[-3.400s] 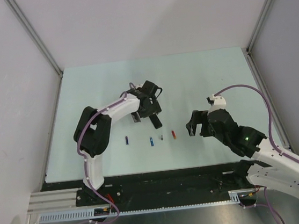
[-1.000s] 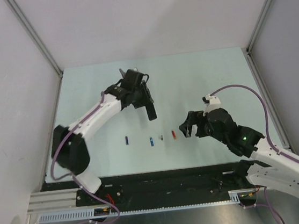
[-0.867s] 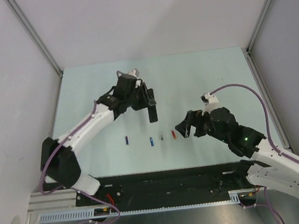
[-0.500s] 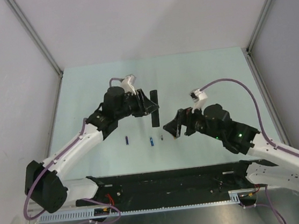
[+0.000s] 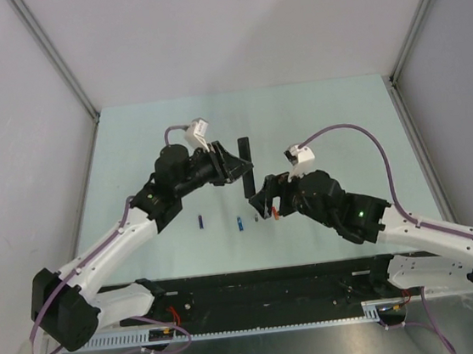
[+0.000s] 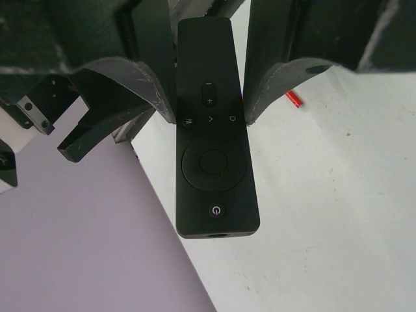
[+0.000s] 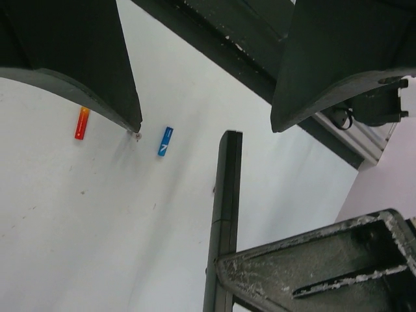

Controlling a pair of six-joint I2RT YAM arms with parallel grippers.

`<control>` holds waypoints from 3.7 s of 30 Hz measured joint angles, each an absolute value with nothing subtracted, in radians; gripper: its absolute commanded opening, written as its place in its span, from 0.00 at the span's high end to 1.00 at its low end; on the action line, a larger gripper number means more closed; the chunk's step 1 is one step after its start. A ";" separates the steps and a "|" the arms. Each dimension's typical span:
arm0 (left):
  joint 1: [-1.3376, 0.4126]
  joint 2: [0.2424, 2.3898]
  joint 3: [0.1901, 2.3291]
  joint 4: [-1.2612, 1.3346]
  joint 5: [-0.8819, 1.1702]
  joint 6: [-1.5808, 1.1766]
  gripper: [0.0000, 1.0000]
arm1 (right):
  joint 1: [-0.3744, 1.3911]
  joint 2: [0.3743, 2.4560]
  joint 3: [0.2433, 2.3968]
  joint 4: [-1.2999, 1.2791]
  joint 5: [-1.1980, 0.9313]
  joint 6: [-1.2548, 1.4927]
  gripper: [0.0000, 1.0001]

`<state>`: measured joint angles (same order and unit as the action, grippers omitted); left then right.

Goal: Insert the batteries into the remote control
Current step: Adjust the remote control.

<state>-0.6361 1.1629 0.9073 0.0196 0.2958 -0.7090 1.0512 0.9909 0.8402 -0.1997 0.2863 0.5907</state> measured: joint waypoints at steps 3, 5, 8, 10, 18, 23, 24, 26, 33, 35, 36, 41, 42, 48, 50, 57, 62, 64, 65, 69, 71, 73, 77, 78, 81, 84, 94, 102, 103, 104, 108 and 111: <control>-0.643 1.161 0.906 0.030 0.296 -0.722 1.00 | 1.051 1.005 0.842 -0.181 0.309 0.589 0.20; -0.648 1.157 0.904 0.036 0.296 -0.731 1.00 | 1.051 1.026 0.843 -0.164 0.316 0.585 0.23; -0.654 1.150 0.899 0.043 0.295 -0.738 1.00 | 1.050 1.048 0.844 -0.147 0.321 0.580 0.30; -0.657 1.144 0.896 0.043 0.296 -0.744 1.00 | 1.049 1.063 0.845 -0.135 0.321 0.575 0.34; -0.661 1.135 0.895 0.045 0.292 -0.756 1.00 | 1.042 1.094 0.853 -0.094 0.316 0.564 0.53; -0.661 1.131 0.885 0.056 0.292 -0.764 1.00 | 1.042 1.104 0.858 -0.078 0.314 0.564 0.64; -0.661 1.131 0.883 0.058 0.292 -0.768 1.00 | 1.042 1.105 0.859 -0.076 0.313 0.564 0.68; -0.661 1.131 0.879 0.060 0.291 -0.770 1.00 | 1.042 1.107 0.859 -0.073 0.309 0.563 0.82; -0.664 1.131 0.876 0.060 0.265 -0.779 0.30 | 1.045 1.108 0.861 -0.078 0.310 0.538 1.00; -0.664 1.130 0.876 0.061 0.262 -0.781 0.11 | 1.053 1.107 0.862 -0.095 0.324 0.526 1.00; -0.664 1.129 0.876 0.061 0.253 -0.781 0.04 | 1.056 1.106 0.862 -0.104 0.329 0.521 1.00; -0.657 1.113 0.876 0.051 0.211 -0.789 0.00 | 1.094 1.092 0.876 -0.184 0.369 0.482 1.00; -0.653 1.109 0.876 0.051 0.209 -0.791 0.00 | 1.102 1.086 0.880 -0.199 0.382 0.472 1.00; -0.639 1.099 0.876 0.049 0.210 -0.797 0.01 | 1.161 1.069 0.929 -0.305 0.525 0.416 1.00; -0.641 1.091 0.873 0.049 0.206 -0.804 0.02 | 1.192 1.075 0.953 -0.341 0.597 0.397 1.00; -0.693 1.014 0.832 0.040 0.134 -0.815 0.03 | 1.269 1.162 1.021 -0.414 0.816 0.353 1.00; -0.721 0.994 0.832 0.043 0.088 -0.826 0.04 | 1.299 1.215 1.042 -0.454 0.915 0.338 1.00; -0.736 0.995 0.832 0.041 0.067 -0.831 0.05 | 1.312 1.231 1.055 -0.460 0.948 0.336 1.00; -0.745 0.997 0.832 0.042 0.057 -0.832 0.07 | 1.321 1.240 1.062 -0.460 0.965 0.335 1.00; -0.767 1.031 0.837 0.042 0.033 -0.839 0.12 | 1.348 1.261 1.078 -0.461 1.007 0.327 1.00; -0.776 1.062 0.845 0.041 0.026 -0.839 0.16 | 1.356 1.266 1.080 -0.462 1.022 0.321 1.00; -0.790 1.092 0.859 0.041 0.015 -0.842 0.22 | 1.360 1.272 1.082 -0.471 1.033 0.319 1.00; -0.821 1.147 0.902 0.040 -0.017 -0.840 0.35 | 1.366 1.281 1.085 -0.482 1.048 0.316 1.00; -0.825 1.157 0.912 0.040 -0.022 -0.840 0.40 | 1.368 1.282 1.087 -0.484 1.051 0.316 1.00; -0.838 1.185 0.944 0.041 -0.034 -0.839 0.50 | 1.373 1.282 1.089 -0.490 1.058 0.316 1.00; -0.841 1.203 0.967 0.042 -0.043 -0.839 0.58 | 1.377 1.284 1.089 -0.498 1.063 0.316 1.00; -0.844 1.239 1.005 0.039 -0.041 -0.838 1.00 | 1.386 1.290 1.089 -0.512 1.097 0.313 0.89; -0.845 1.250 1.005 0.039 -0.050 -0.830 1.00 | 1.401 1.289 1.090 -0.515 1.066 0.312 0.33; -0.845 1.252 1.005 0.039 -0.052 -0.830 1.00 | 1.403 1.288 1.090 -0.515 1.062 0.312 0.31; -0.844 1.254 1.005 0.038 -0.054 -0.830 1.00 | 1.406 1.285 1.090 -0.515 1.056 0.312 0.29; -0.843 1.265 1.011 0.033 -0.059 -0.829 1.00 | 1.409 1.255 1.090 -0.515 1.029 0.319 0.21; -0.836 1.270 1.014 0.029 -0.059 -0.830 1.00 | 1.409 1.214 1.090 -0.515 1.001 0.329 0.16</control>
